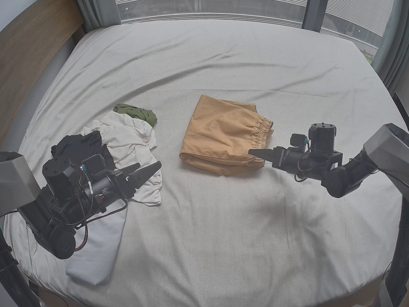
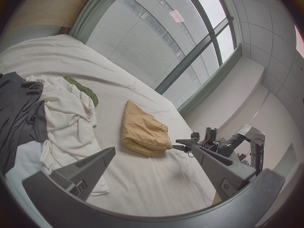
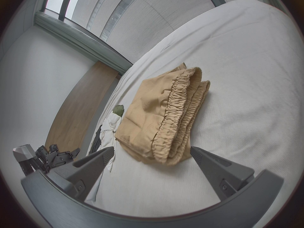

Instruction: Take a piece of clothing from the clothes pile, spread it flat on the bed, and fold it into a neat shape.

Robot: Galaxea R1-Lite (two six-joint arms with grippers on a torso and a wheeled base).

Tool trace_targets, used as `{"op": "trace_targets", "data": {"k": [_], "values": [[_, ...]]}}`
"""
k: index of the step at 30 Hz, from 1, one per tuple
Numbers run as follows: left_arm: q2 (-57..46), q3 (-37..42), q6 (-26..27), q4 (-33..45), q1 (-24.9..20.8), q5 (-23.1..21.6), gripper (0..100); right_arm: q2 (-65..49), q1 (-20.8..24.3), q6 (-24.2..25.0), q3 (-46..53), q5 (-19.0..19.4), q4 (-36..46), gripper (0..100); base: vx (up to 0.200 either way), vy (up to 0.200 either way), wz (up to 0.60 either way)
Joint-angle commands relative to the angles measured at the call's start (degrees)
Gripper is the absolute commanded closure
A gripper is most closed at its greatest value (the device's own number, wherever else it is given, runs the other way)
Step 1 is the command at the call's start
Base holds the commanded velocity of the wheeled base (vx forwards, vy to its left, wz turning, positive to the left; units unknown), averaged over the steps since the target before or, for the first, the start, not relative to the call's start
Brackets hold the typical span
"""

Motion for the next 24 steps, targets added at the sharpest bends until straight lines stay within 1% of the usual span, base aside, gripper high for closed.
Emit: {"op": "trace_targets", "data": {"k": [1, 4, 8, 11, 12, 14, 18, 24], "values": [[-2.88, 0.77, -0.43, -0.01, -0.51, -0.45, 0, -9.94, -0.52, -0.69, 7.94, -0.17, -2.0, 0, 0.0, 0.0, 0.0], [-4.72, 1.82, -0.43, -0.01, -0.68, -0.71, 0, -13.89, -0.43, -0.78, 11.01, -0.17, -2.61, 0, 0.0, 0.0, 0.0], [-8.5, 3.49, -0.52, -0.01, -2.09, -0.71, 0, -18.81, 0.27, -0.78, 14.62, -0.17, -3.58, 0, 0.0, 0.0, 0.0], [-11.49, 5.86, -0.52, -0.01, -3.32, -0.71, 0, -23.74, 1.24, -2.1, 17.34, -0.17, -3.49, 0, 0.0, 0.0, 0.0], [-11.49, 5.86, -0.52, -0.01, -3.32, -0.71, 0, -23.74, 1.24, -2.1, 17.34, -0.17, -3.49, 0, 0.0, 0.0, 0.0], [-14.3, 8.41, -0.52, -0.01, -3.67, -0.71, 0, -28.13, 1.86, -3.33, 19.45, -0.17, -3.23, 0, 0.0, 0.0, 0.0], [-18.26, 9.73, -0.69, 0.07, -3.76, -0.62, 0, -34.46, 2.91, -3.86, 22.97, -0.35, -3.14, 0, 0.0, 0.0, 0.0], [-24.94, 13.25, -0.52, 1.13, -6.92, 0.43, 0, -44.39, 2.56, -4.03, 29.12, -0.35, -3.05, 0, 0.0, 0.0, 0.0]]}}
